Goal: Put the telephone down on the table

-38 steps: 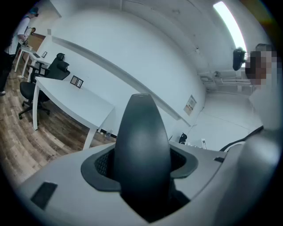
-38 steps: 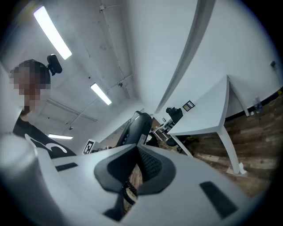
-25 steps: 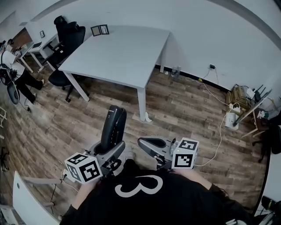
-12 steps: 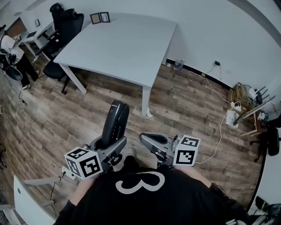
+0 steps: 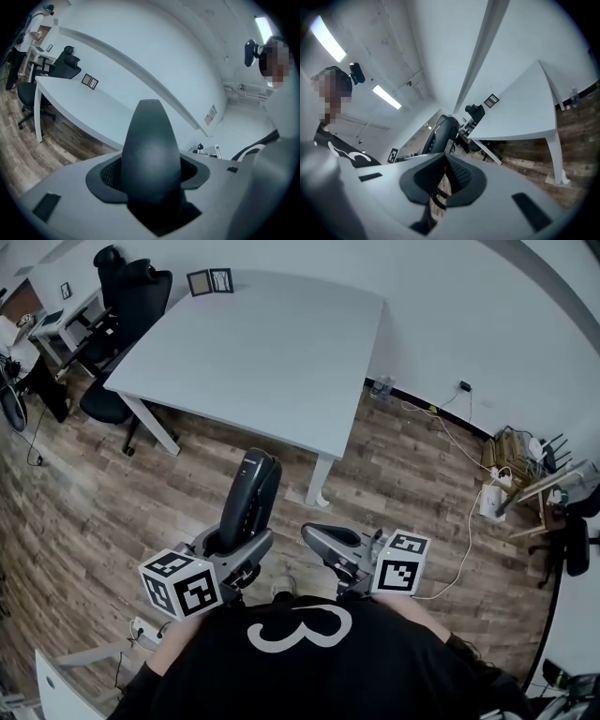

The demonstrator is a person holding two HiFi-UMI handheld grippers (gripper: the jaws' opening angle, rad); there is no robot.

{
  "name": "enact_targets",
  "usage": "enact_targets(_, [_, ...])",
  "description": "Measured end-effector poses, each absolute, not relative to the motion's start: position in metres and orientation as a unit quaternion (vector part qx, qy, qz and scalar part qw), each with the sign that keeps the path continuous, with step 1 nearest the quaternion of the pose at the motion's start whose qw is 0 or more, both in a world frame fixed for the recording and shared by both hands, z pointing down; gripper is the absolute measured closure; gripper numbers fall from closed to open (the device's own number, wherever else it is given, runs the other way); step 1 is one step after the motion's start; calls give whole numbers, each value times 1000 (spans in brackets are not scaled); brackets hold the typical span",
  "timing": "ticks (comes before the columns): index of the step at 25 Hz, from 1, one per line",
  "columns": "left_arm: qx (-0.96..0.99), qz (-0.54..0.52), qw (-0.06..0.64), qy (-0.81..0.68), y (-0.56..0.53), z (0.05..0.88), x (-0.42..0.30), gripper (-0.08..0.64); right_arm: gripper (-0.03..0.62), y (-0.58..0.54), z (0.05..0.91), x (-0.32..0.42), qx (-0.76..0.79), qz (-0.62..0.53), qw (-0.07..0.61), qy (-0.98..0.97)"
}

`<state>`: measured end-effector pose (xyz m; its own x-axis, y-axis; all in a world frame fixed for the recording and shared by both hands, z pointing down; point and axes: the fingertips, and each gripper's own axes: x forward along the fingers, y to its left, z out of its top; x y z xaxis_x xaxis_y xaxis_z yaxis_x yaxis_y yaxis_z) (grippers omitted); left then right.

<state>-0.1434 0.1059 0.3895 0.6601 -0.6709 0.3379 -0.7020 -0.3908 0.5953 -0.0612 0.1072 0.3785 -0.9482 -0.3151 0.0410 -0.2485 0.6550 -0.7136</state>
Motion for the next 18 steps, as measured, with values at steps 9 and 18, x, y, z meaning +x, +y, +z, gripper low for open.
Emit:
enact_targets(9, [860,25,326,-392,60,370,-169,270,583,72,358,-88,-182,-345,55,919])
enact_targets(18, [863,42,312,-396,19,370,-161,270,583,30,355,-63,-208,-342,79,913])
